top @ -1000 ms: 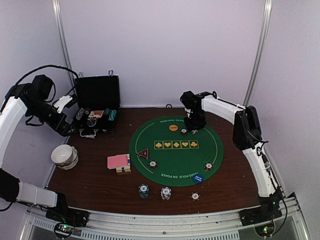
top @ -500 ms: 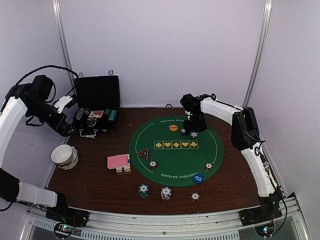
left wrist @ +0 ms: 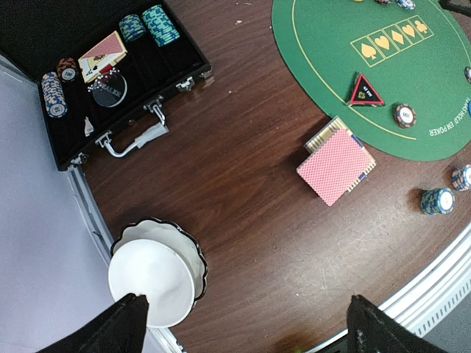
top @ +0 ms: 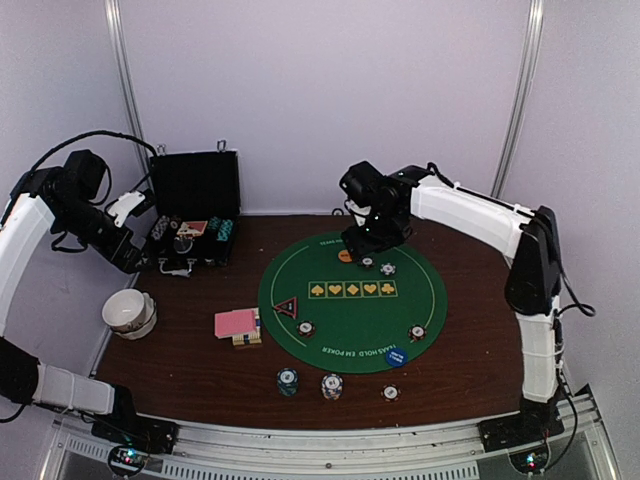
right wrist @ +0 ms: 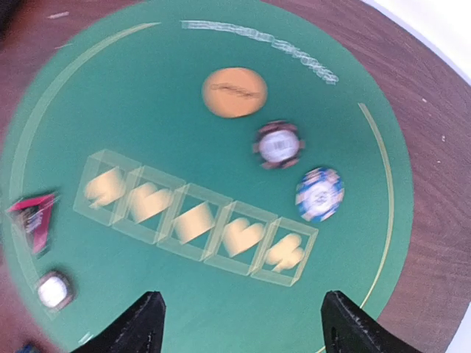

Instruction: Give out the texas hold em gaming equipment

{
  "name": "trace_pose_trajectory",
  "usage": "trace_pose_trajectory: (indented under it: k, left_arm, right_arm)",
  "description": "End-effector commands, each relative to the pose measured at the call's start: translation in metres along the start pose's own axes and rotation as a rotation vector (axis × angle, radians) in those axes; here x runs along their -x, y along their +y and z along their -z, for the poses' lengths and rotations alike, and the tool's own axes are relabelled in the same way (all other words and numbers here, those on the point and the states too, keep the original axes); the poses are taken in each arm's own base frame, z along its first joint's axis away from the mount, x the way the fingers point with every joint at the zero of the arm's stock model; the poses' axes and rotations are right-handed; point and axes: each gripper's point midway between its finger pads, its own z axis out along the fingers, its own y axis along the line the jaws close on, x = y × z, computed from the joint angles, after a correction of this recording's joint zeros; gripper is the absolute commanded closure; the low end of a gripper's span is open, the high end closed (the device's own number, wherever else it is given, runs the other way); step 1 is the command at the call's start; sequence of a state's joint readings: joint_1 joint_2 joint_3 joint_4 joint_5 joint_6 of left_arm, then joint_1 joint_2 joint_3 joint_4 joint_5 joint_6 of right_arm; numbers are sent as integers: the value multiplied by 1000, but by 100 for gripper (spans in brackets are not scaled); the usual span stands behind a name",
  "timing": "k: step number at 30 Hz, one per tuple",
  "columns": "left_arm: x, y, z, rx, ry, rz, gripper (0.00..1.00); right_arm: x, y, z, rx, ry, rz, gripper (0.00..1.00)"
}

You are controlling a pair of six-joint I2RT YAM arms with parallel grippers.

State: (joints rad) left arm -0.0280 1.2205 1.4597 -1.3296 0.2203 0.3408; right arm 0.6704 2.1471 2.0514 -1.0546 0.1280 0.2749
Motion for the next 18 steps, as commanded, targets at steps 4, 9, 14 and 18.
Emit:
trace_pose_trajectory:
  k: [4, 9, 14, 18]
  left_arm:
    - [4, 1, 6, 23, -37, -28, 3]
    - [5, 1, 7, 23, -41, -33, 3]
    - [5, -1, 8, 20, -46, -32, 2]
    - [4, -1, 9, 20, -49, -30, 2]
  right_arm:
    - [-76, 110, 66, 143, -24, 200, 19]
    - [-143, 163, 81, 228, 39, 307, 15]
    - [-192, 196, 81, 285, 116, 374, 11]
    - [-217, 206, 69, 293, 170, 395, 11]
